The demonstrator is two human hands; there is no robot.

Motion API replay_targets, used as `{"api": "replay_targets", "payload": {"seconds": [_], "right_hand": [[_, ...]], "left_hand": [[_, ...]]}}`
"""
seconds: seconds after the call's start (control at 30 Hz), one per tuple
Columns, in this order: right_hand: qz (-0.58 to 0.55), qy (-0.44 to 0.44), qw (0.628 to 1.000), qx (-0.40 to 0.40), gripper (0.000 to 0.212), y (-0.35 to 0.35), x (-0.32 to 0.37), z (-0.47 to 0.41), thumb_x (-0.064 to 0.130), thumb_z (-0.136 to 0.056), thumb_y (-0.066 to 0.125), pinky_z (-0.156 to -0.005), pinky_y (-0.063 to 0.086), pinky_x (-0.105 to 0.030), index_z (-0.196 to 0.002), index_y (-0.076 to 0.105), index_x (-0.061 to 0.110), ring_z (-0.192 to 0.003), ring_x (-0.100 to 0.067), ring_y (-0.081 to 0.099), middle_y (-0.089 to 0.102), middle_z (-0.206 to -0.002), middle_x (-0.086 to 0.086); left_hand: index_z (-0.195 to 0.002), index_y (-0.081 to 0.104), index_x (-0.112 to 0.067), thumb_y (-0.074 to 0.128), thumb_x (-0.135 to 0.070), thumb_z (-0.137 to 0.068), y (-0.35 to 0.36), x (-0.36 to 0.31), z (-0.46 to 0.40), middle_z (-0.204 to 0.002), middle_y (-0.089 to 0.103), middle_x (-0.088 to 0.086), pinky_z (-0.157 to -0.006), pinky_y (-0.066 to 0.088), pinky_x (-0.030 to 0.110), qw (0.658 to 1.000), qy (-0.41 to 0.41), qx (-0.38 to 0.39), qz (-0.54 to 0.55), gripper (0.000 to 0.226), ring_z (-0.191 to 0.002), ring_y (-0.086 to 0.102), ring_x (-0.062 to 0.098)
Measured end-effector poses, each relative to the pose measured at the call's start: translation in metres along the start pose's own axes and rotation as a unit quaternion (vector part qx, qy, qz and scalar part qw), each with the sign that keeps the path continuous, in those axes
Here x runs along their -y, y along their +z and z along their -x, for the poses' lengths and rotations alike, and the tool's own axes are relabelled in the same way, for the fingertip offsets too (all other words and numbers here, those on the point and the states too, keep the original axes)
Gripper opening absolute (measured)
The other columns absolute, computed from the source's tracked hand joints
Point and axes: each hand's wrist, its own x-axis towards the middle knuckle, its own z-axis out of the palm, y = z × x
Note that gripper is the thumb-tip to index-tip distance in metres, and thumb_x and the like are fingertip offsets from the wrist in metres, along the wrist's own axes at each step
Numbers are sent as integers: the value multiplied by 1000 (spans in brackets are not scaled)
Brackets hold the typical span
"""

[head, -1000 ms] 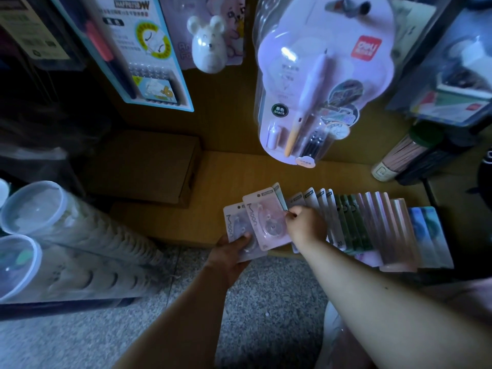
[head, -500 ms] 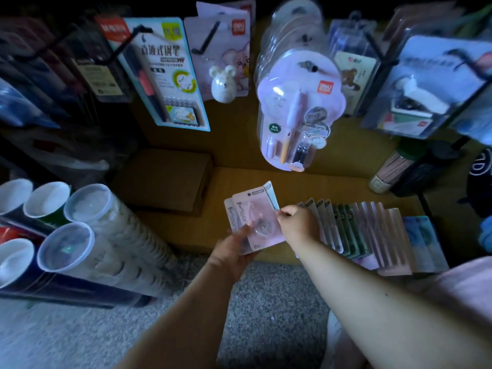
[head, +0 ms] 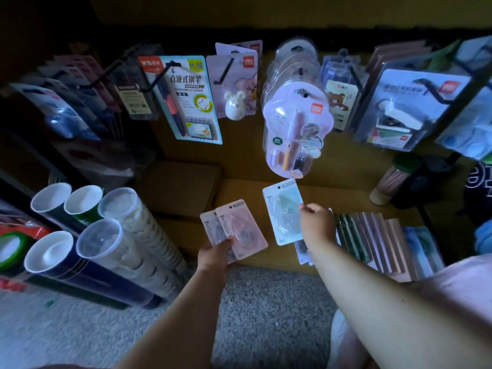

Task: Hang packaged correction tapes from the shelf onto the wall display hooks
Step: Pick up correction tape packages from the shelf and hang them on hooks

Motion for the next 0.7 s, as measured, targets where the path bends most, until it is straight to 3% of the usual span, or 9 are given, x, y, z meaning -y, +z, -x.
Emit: {"api": "replay_targets", "payload": {"seconds": [0.13, 0.23, 0.3, 0.43, 0.5, 0.57, 0.7], "right_hand": [[-59, 79, 988, 115, 11, 15, -4, 2, 30, -94, 57, -78, 44, -31, -96, 62, 20, -94, -25, 58, 61, -99, -7], [-121, 107, 973, 164, 13, 24, -10, 6, 22, -95, 53, -78, 40, -31, -85, 59, 18, -95, -24, 56, 61, -102, -7], [-135, 102, 971, 170, 13, 25, -9, 7, 17, -96, 49, -75, 38, -32, -86, 56, 20, -93, -24, 54, 59, -102, -7], [-132, 75, 975, 164, 20, 25, -5, 11, 19, -98, 45, -77, 45, -32, -111, 57, 29, -100, -23, 58, 60, -106, -1], [-140, 69, 973, 171, 29, 27, -5, 15, 21, -100, 43, -91, 50, -35, -123, 57, 32, -110, -22, 58, 61, -118, 0], [-148, 70, 970, 179, 34, 31, -7, 18, 22, -101, 42, -102, 46, -40, -131, 55, 27, -119, -22, 55, 58, -131, 0], [-136, 94, 970, 177, 36, 34, -7, 25, 29, -102, 42, -103, 42, -32, -133, 55, 18, -122, -23, 54, 55, -136, -2]], "left_hand": [[-117, 60, -6, 65, -4, -89, 9, 2, 10, -106, 69, 18, -67, 58, 39, 998, 12, 58, 5, 28, -85, 69, 31], [-121, 60, -8, 60, -7, -93, 22, 2, 15, -112, 71, 17, -64, 57, 36, 992, 10, 122, 11, 29, -89, 70, 31], [-127, 58, -11, 57, -19, -96, 28, 2, 17, -114, 71, 15, -67, 57, 38, 989, 1, 148, 31, 32, -94, 70, 31], [-127, 62, -23, 55, -57, -87, 29, -1, 19, -121, 70, 9, -77, 56, 37, 972, -9, 234, 32, 53, -104, 69, 27], [-125, 62, -23, 69, -51, -79, 29, -1, 21, -118, 71, 10, -78, 57, 37, 969, 7, 249, 9, 54, -100, 70, 26], [-124, 62, -20, 77, -40, -70, 32, 2, 20, -118, 71, 12, -86, 54, 44, 970, 17, 242, -1, 60, -101, 69, 29], [-120, 65, -14, 79, -25, -67, 34, 8, 15, -113, 72, 15, -86, 55, 46, 972, 21, 232, 17, 56, -97, 70, 31]]}}
